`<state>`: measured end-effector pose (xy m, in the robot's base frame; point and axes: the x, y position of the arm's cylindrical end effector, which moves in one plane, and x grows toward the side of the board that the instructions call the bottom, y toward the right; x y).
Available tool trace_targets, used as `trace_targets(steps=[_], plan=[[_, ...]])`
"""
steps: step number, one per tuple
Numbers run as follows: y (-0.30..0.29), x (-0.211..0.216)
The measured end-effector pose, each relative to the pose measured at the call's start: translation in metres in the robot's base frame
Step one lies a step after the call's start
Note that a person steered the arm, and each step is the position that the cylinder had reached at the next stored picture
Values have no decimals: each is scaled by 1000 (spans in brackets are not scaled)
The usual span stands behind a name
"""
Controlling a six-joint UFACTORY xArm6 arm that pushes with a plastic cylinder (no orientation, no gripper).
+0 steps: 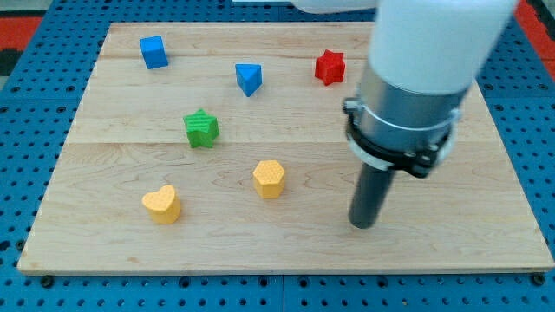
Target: Touch the left side of red star
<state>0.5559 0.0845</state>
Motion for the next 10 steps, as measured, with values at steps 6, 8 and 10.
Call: trace_targets(steps=[6,8,10], plan=[[-33,-126],[-41,-167],[-42,-214]])
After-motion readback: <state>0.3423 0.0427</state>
